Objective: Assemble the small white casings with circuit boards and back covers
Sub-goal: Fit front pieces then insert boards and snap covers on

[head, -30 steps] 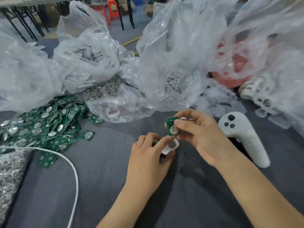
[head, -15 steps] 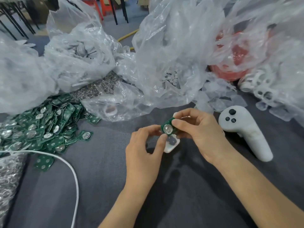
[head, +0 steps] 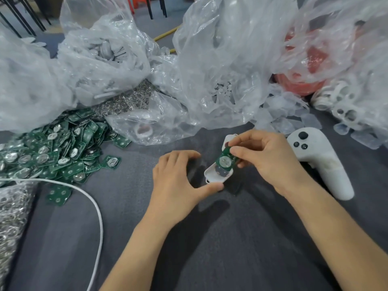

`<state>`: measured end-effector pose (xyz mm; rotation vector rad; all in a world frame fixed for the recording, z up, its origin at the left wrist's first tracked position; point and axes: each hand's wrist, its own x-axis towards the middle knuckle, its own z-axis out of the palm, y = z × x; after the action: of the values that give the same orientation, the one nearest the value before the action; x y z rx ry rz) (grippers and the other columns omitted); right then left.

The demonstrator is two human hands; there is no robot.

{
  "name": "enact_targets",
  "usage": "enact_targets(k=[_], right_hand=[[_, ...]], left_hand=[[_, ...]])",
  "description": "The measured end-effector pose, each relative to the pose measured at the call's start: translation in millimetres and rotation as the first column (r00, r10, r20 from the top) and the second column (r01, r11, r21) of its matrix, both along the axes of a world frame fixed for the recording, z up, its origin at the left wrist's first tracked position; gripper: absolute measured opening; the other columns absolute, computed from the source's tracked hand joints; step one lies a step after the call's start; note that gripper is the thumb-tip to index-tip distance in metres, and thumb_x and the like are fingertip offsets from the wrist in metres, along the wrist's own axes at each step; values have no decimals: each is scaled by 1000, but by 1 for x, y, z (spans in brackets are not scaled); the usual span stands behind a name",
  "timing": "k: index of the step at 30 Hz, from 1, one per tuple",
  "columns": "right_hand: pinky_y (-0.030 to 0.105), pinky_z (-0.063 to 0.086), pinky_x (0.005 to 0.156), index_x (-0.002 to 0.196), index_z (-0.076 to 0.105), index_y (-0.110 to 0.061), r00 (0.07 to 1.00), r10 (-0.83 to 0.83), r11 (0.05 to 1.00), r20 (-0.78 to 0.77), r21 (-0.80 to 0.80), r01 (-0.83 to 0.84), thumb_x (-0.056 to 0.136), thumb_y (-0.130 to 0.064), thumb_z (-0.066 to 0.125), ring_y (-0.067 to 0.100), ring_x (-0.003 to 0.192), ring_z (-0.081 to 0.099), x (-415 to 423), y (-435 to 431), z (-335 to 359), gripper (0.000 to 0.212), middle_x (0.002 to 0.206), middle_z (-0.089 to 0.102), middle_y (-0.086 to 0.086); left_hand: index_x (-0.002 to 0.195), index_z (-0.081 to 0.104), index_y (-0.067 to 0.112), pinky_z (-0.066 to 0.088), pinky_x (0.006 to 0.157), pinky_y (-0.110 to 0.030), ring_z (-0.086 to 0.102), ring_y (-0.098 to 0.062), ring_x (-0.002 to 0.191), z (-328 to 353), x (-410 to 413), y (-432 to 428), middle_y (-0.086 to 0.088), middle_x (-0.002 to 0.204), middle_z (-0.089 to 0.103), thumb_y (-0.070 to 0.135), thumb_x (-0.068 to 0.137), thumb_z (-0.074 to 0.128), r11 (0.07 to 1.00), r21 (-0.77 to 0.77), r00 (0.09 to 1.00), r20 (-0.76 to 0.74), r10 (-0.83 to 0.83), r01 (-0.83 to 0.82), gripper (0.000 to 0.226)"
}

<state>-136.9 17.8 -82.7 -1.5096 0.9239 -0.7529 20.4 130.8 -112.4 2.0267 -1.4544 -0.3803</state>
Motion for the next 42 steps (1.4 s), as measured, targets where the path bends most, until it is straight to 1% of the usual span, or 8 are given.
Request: enact_targets(k=[2, 6, 14, 22, 27, 31, 38, 42], right_hand=[[19, 53, 55, 77, 71, -12, 999, 6, 1000, -33, -1, -6, 81, 4, 69, 12, 66, 68, 1, 2, -2, 16, 80, 73, 7], [23, 57, 58, 76, 71, -13, 995, 23, 999, -92, -44, -27, 80, 4, 70, 23, 72, 70, 4, 5, -4, 17, 78, 71, 10], [28, 60, 59, 71, 68, -22, 982, 19, 985, -190, -163, -50, 79, 1, 71, 17, 70, 69, 5, 8, -3, 24, 74, 69, 2], [20, 56, 56, 72, 69, -19, 974, 13, 985, -225, -164, -51, 79, -1, 72, 11, 67, 68, 3, 8, 0, 20, 75, 70, 1], [29, 60, 61, 73, 69, -16, 974, 18, 988, -228, -147, -52, 80, 2, 70, 16, 69, 69, 6, 10, -3, 19, 75, 70, 5], [30, 59, 62, 74, 69, -16, 967, 20, 986, -252, -157, -62, 80, 2, 70, 16, 68, 69, 7, 11, -3, 19, 75, 70, 6], [10, 48, 69, 72, 65, -30, 933, -2, 958, -360, -267, -101, 81, -9, 71, 4, 75, 63, 8, 13, -4, 24, 76, 68, -7], [7, 46, 69, 73, 65, -30, 919, -10, 954, -395, -280, -110, 81, -10, 72, 1, 75, 62, 9, 12, -5, 23, 76, 67, -9]], left_hand=[[114, 55, 34, 22, 108, -33, 33, -11, 127, -2, -3, 0, 18, 121, 49, 74, 58, 61, 999, 24, 993, 109, -43, 41, 69], [109, 59, 34, 15, 113, -35, 27, -15, 137, -5, -7, -1, 15, 128, 50, 68, 62, 60, 999, -13, 991, 126, -39, 41, 58], [104, 63, 25, 20, 111, -34, 28, -15, 138, -7, -11, -3, 9, 130, 52, 46, 67, 79, 993, -105, 997, 64, -42, 49, 45], [101, 61, 25, 21, 112, -36, 29, -14, 137, -5, -11, -4, 10, 129, 52, 50, 66, 76, 996, -78, 998, 49, -40, 44, 46], [101, 61, 25, 22, 112, -38, 32, -15, 136, -7, -11, -4, 9, 128, 53, 52, 66, 75, 996, -74, 997, 64, -37, 41, 47], [101, 61, 25, 22, 111, -38, 34, -14, 134, -7, -11, -5, 10, 127, 54, 55, 65, 72, 996, -83, 997, 65, -36, 41, 48], [100, 60, 26, 19, 110, -32, 35, -12, 131, -7, -11, -5, 11, 127, 53, 60, 65, 67, 996, -66, 995, 82, -49, 55, 50], [101, 60, 26, 20, 109, -32, 37, -12, 130, -7, -11, -4, 11, 127, 53, 59, 65, 68, 996, -66, 995, 84, -51, 57, 49]])
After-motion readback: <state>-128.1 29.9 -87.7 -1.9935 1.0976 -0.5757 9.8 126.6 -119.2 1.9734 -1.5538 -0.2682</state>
